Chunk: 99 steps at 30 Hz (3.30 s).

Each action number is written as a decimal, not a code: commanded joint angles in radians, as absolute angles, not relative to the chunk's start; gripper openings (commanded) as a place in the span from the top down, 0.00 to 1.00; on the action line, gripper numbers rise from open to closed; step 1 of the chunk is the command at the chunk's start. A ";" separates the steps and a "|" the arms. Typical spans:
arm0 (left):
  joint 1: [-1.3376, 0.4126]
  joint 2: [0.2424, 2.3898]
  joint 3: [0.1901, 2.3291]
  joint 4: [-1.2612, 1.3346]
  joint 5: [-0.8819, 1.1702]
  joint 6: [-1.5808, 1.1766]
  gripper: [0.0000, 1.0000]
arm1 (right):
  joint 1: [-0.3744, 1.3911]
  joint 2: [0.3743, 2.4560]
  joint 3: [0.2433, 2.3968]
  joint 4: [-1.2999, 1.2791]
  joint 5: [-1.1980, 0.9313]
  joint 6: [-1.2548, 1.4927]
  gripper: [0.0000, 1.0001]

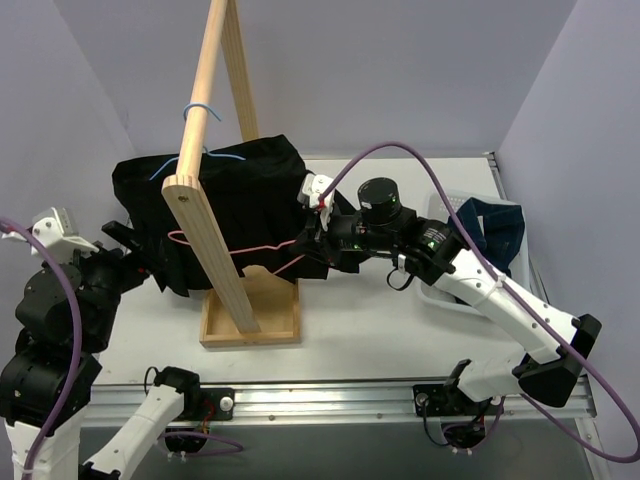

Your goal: Remove the skirt from the hanger

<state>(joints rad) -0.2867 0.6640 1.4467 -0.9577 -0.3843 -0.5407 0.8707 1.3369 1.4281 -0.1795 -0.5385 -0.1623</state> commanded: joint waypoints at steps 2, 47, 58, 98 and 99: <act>-0.288 0.629 1.416 -0.963 -0.462 -0.558 0.06 | 0.862 1.324 1.500 -0.101 -0.563 -0.138 1.00; -0.288 0.564 1.250 -0.957 -0.325 -0.589 0.05 | 0.862 1.264 1.910 -0.077 -0.543 -0.069 1.00; -0.288 0.574 1.255 -0.959 -0.322 -0.589 0.05 | 0.862 1.151 1.815 -0.098 -0.500 -0.075 1.00; -0.288 0.558 1.244 -0.940 -0.316 -0.555 0.04 | 0.862 1.137 1.459 -0.311 -0.206 0.057 0.39; -0.288 0.558 1.243 -0.936 -0.313 -0.555 0.04 | 0.861 1.146 1.494 -0.311 -0.189 0.049 0.36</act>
